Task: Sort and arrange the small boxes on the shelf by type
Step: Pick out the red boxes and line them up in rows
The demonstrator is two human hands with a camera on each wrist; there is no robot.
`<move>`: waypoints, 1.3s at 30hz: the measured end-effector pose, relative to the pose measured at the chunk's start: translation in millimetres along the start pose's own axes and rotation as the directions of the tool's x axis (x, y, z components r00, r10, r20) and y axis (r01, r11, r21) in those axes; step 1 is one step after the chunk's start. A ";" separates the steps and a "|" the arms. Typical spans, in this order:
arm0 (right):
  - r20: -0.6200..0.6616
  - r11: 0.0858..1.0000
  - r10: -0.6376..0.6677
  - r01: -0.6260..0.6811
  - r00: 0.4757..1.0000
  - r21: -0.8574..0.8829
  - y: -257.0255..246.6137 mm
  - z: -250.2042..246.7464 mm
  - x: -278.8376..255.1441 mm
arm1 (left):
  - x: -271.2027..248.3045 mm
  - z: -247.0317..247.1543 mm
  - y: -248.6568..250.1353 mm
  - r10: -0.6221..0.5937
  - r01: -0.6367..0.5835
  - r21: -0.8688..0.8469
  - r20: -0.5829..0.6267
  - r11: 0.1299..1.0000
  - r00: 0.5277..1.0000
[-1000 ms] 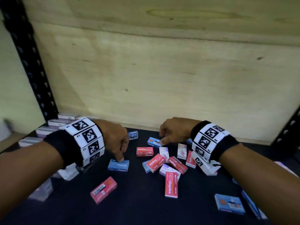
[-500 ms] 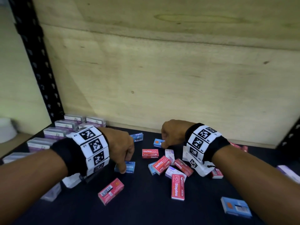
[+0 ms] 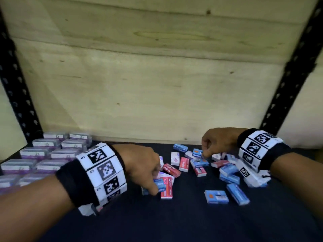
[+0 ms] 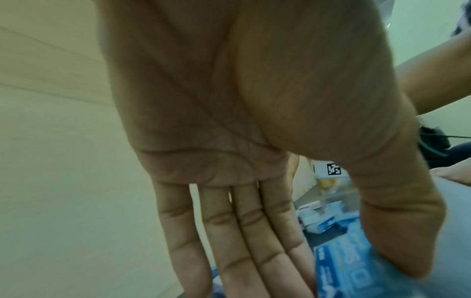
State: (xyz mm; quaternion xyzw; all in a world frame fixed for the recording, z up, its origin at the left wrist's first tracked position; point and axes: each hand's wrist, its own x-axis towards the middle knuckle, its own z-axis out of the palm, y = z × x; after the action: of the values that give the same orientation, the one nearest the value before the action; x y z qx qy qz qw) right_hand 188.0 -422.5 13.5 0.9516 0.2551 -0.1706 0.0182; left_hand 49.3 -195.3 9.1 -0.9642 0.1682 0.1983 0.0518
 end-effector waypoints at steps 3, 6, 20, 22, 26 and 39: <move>0.031 0.998 0.063 -0.063 0.998 0.008 24.8 12.7 -32.8 | 5.6 -0.4 36.5 0.097 -0.097 0.019 -0.029 0.995 0.995; 0.130 0.990 0.138 -0.137 0.982 -0.017 41.4 25.0 -66.7 | 15.6 3.6 68.0 0.191 -0.189 0.040 -0.031 0.981 0.981; 0.190 0.950 0.311 -0.311 0.931 -0.031 60.8 81.1 -151.3 | 59.4 22.4 154.3 0.293 -0.273 0.149 -0.141 0.951 0.946; 0.181 0.949 0.315 -0.315 0.932 -0.029 59.0 86.6 -154.1 | 61.4 23.7 156.1 0.291 -0.272 0.130 -0.151 0.953 0.945; 0.163 0.947 0.320 -0.319 0.933 -0.032 55.6 93.8 -156.4 | 62.3 25.1 155.9 0.298 -0.281 0.115 -0.174 0.953 0.939; -0.024 0.982 0.145 -0.147 0.989 -0.120 6.9 28.1 -104.2 | 17.0 11.6 66.8 0.134 -0.154 -0.084 -0.210 0.985 0.969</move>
State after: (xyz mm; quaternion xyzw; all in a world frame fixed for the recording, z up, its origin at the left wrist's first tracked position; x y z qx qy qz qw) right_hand 98.0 -481.9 21.5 0.9661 0.1947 -0.1456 0.0864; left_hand 36.8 -261.2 -10.6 -0.9660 0.2321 0.1100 -0.0281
